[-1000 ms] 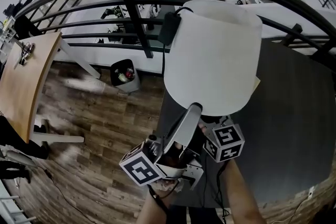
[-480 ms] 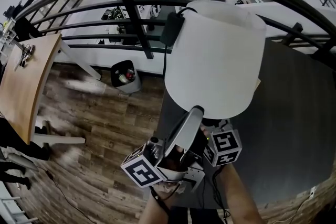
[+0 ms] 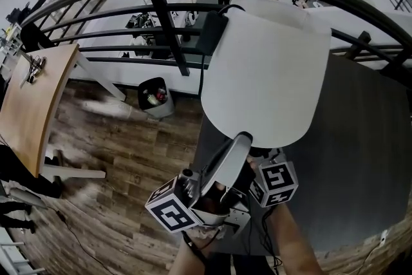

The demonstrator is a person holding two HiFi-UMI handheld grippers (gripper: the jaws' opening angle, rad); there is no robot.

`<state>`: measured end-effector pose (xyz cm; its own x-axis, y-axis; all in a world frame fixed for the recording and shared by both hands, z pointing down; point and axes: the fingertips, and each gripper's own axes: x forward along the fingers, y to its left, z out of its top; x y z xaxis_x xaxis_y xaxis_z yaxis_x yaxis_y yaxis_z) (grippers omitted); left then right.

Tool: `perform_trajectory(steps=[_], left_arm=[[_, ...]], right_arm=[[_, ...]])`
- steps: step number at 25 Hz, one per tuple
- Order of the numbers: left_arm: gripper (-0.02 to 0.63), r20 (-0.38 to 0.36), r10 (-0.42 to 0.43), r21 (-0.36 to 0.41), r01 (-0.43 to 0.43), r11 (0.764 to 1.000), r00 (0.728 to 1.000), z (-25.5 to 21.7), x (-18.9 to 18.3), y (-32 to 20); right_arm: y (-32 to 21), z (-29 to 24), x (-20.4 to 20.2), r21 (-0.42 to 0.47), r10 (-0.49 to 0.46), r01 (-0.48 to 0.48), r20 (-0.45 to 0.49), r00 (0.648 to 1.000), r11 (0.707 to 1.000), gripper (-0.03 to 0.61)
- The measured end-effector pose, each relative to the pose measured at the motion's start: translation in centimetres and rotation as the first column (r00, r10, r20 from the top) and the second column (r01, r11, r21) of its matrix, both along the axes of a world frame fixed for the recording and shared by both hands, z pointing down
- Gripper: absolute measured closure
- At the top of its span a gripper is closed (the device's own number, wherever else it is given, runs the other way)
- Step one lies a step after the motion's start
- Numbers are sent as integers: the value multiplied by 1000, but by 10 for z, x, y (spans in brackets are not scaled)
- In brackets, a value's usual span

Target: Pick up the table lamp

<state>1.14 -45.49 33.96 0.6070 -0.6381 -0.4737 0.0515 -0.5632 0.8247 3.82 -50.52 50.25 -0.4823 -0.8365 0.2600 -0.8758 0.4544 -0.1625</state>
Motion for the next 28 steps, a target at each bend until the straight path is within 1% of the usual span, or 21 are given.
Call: perform_trajectory(steps=[4, 16, 24, 28], left_arm=[[531, 7, 2, 13, -2, 1000, 1000, -13, 0, 5], [532, 35, 32, 105, -35, 994, 999, -69, 14, 29], [534, 49, 46, 137, -52, 989, 998, -102, 26, 43], [535, 39, 58, 140, -63, 988, 998, -109, 24, 50]], right_arm=[[5, -13, 0, 4, -2, 2, 7, 1000, 1000, 360], [22, -72, 16, 50, 6, -7, 8, 1000, 999, 360], [34, -103, 30, 63, 22, -23, 13, 1000, 998, 362], [42, -110, 29, 63, 29, -29, 13, 1000, 998, 362]])
